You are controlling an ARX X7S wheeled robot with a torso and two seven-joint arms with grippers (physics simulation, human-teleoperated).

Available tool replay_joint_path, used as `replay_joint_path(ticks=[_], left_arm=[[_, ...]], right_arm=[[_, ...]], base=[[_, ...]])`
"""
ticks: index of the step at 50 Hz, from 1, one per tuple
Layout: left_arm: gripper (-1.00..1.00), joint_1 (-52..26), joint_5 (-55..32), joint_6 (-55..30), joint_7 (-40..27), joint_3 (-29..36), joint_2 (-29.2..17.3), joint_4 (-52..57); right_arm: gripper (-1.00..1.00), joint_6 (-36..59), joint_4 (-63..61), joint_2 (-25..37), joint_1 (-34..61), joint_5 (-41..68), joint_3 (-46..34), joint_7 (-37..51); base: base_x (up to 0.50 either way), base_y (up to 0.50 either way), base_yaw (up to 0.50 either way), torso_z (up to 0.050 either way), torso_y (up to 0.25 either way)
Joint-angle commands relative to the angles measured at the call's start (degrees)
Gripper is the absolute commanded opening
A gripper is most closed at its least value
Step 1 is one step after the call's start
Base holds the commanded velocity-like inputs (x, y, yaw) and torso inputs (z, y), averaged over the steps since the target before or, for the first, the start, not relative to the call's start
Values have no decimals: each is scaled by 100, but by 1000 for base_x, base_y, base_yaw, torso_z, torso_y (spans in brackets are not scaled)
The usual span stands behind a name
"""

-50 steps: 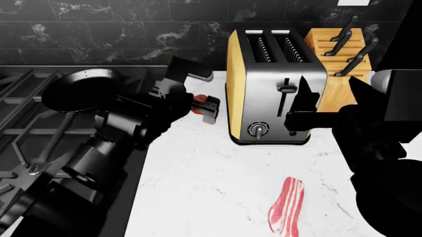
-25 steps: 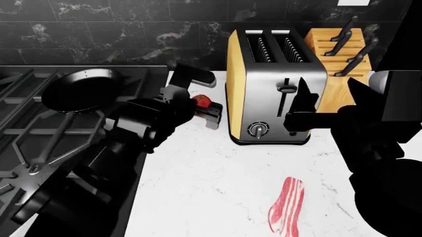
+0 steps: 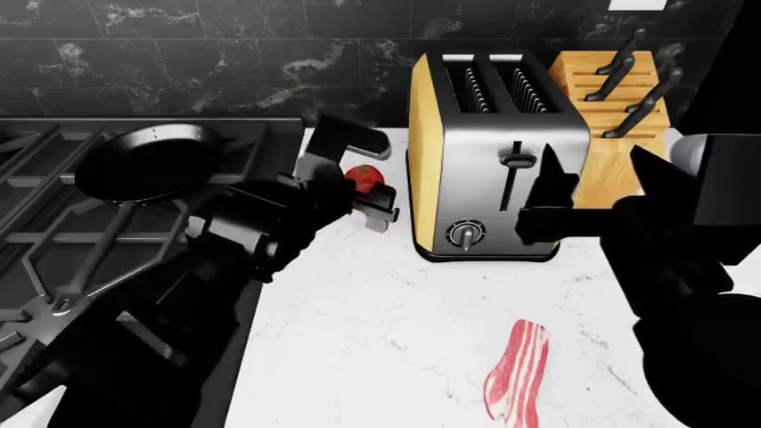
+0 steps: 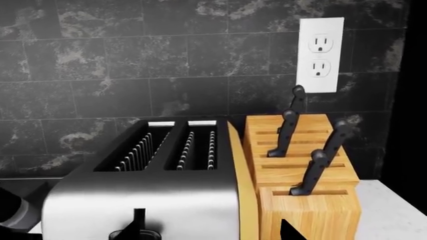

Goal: Place both pans onto different burners. Then place the tomato and the bacon on different pans.

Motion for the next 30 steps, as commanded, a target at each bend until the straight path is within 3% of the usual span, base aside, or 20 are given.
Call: replay_joint_path(ticks=[1, 11, 21, 30], left_arm=[[-100, 134, -361, -155, -684, -98, -610, 1453], [-100, 218, -860, -708, -1656, -402, -1442, 3599], [-100, 229, -1120, -1033, -2140, -569, -1913, 4395], [-100, 261, -1249, -1028, -2281, -721, -2152, 4779]], right_arm=[[100, 60, -149, 76, 14, 249, 87, 277], [100, 344, -466, 149, 130, 732, 28, 919], [100, 684, -866, 353, 449, 2538, -225, 2516], [100, 196, -1285, 355, 586, 3638, -367, 4109]], base=[[0, 0, 0, 0, 0], [0, 0, 0, 0, 1], [0, 0, 0, 0, 0], [0, 0, 0, 0, 0]])
